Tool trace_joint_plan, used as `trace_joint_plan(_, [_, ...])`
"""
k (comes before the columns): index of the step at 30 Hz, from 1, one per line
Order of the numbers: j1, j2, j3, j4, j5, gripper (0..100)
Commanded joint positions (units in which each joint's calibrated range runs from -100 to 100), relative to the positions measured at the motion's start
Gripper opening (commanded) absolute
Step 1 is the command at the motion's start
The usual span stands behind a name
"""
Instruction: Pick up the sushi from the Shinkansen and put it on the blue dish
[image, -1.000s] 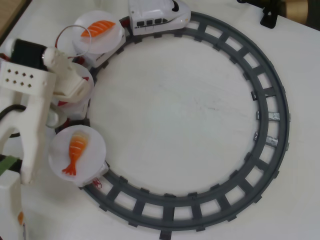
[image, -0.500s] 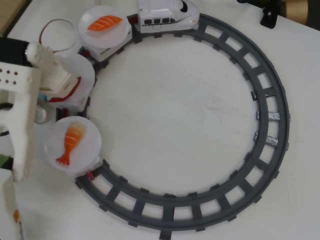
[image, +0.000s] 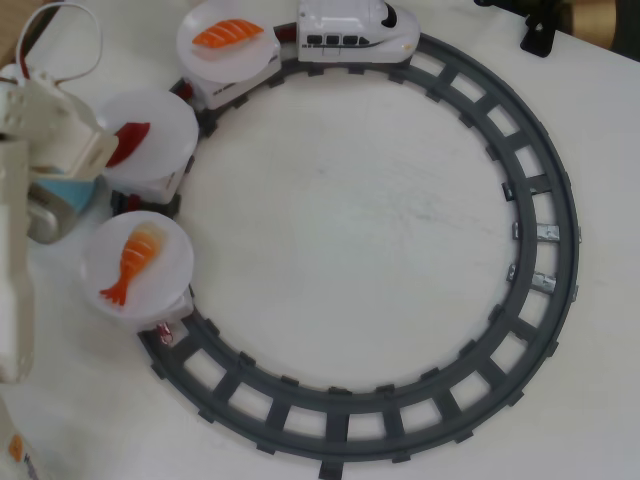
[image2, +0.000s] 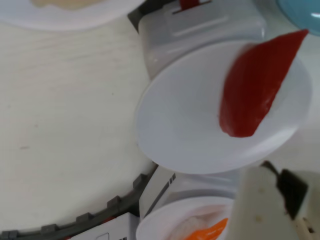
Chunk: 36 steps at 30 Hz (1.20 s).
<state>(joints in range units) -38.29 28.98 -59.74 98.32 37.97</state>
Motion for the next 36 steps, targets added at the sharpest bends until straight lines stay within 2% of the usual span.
trace_joint_plan(1, [-0.26, -4.55, -1.12, 0.92, -0.52, 3])
trace_joint_plan(9, [0.09, -7.03, 0.77, 0.92, -1.20, 3])
trace_joint_plan(15, [0.09, -13.75, 16.01, 0.92, -1.15, 3])
trace_joint_plan(17, [0.09, -15.33, 20.16, 0.92, -1.15, 7])
trace_joint_plan(25, [0.53, -15.66, 23.40, 0.92, 0.16, 36])
trace_joint_plan(31, [2.73, -10.68, 21.96, 0.75, 1.15, 37])
trace_joint_plan(36, [5.19, -1.97, 12.22, 0.83, 1.25, 37])
